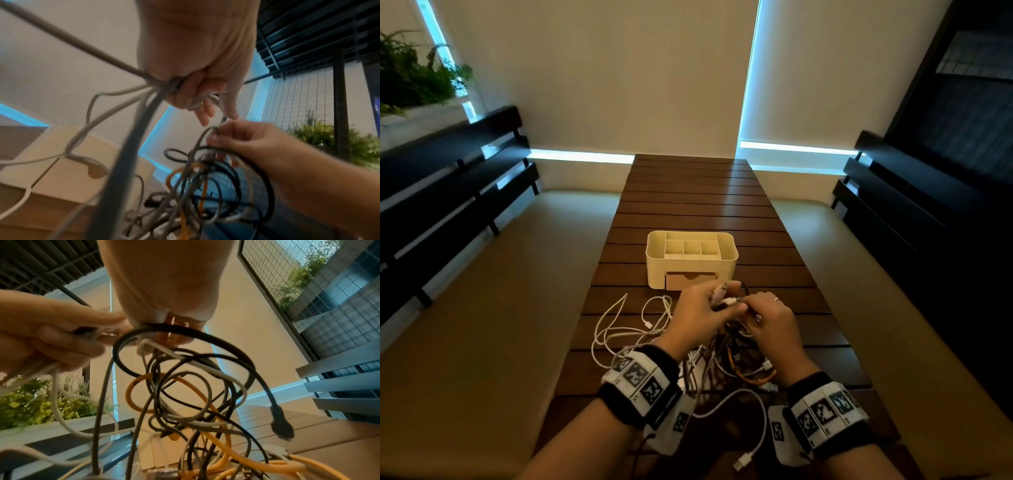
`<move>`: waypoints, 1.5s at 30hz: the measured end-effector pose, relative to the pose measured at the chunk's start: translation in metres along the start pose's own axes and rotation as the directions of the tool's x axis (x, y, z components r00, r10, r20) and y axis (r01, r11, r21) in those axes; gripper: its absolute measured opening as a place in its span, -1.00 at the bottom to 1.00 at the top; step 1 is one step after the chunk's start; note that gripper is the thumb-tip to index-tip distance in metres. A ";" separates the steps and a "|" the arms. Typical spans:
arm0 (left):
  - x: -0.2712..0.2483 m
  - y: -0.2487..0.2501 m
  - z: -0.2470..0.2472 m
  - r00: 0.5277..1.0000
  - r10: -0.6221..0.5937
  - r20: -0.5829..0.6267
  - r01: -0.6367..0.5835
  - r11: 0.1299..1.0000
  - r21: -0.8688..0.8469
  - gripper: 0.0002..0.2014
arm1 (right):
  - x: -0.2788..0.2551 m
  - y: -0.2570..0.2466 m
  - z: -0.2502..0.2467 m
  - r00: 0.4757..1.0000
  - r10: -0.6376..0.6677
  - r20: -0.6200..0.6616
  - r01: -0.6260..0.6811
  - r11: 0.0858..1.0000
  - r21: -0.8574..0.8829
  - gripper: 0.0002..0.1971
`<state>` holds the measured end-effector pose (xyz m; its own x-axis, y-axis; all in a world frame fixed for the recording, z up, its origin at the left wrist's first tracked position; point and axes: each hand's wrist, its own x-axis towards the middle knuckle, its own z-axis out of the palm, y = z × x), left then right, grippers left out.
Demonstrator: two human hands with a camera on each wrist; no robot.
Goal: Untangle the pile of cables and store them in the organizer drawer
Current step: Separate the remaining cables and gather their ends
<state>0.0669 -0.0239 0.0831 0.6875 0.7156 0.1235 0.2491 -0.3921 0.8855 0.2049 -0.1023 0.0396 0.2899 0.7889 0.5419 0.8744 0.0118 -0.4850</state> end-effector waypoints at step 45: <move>0.002 -0.001 0.000 0.993 -0.027 -0.117 -0.022 0.918 -0.397 -0.95 | -0.007 -0.020 0.004 0.936 0.270 0.226 -0.342 0.849 0.403 -0.87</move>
<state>0.0686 -0.0218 0.0819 0.5957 0.7888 0.1514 -0.0571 -0.1464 0.9876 0.1838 -0.1055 0.0433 0.4196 0.8803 0.2212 0.4861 -0.0121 -0.8738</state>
